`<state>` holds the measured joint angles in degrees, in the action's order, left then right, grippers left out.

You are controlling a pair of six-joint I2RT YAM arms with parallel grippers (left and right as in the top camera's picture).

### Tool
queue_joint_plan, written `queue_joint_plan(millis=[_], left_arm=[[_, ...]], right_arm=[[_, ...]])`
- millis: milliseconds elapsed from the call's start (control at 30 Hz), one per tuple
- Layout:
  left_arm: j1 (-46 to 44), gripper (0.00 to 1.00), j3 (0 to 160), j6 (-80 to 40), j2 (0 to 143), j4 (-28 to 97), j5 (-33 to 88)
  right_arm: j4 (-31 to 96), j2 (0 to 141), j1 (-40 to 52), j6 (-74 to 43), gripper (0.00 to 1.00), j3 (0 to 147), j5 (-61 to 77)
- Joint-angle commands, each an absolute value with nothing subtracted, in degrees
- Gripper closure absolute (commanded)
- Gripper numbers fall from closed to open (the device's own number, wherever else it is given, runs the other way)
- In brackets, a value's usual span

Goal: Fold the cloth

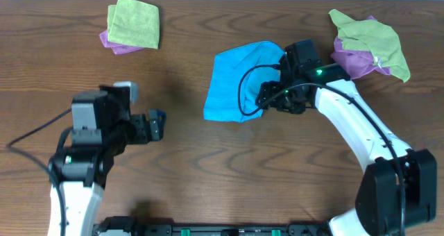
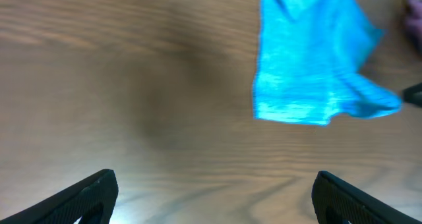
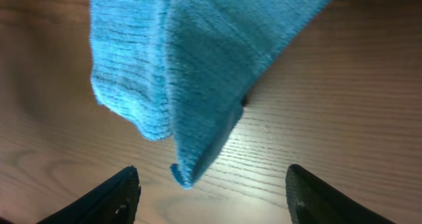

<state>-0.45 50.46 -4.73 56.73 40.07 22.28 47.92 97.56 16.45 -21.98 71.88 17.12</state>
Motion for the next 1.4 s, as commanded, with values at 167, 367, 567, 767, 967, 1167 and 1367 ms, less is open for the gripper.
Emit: queue_joint_plan(millis=[167,367,567,767,967,1167,1367], left_arm=[[-0.40,0.05,51.70,-13.17,66.08,38.44,29.91],[-0.40,0.05,51.70,-25.61,67.83,37.41,29.89],[-0.40,0.05,51.70,-30.06,67.83,37.41,29.87],[-0.40,0.05,51.70,-34.59,67.90,37.39,29.61],[-0.40,0.05,51.70,-36.07,69.12,37.28,29.65],[-0.40,0.05,51.70,-36.07,69.65,37.30,29.67],[-0.40,0.05,51.70,-36.05,69.65,37.43,29.67]], right_arm=[[44.71,100.79,18.70,-24.64,0.34,71.37,17.78],[43.05,102.35,18.83,-26.44,0.55,71.37,15.25],[41.10,102.35,18.83,-27.86,0.58,71.37,15.18],[41.19,102.37,18.85,-28.51,0.58,71.37,15.46],[41.08,102.37,19.99,-28.71,0.59,71.33,15.42],[40.23,103.81,21.08,-29.39,0.68,71.33,14.79],[40.25,105.58,21.08,-29.39,0.88,71.33,13.85]])
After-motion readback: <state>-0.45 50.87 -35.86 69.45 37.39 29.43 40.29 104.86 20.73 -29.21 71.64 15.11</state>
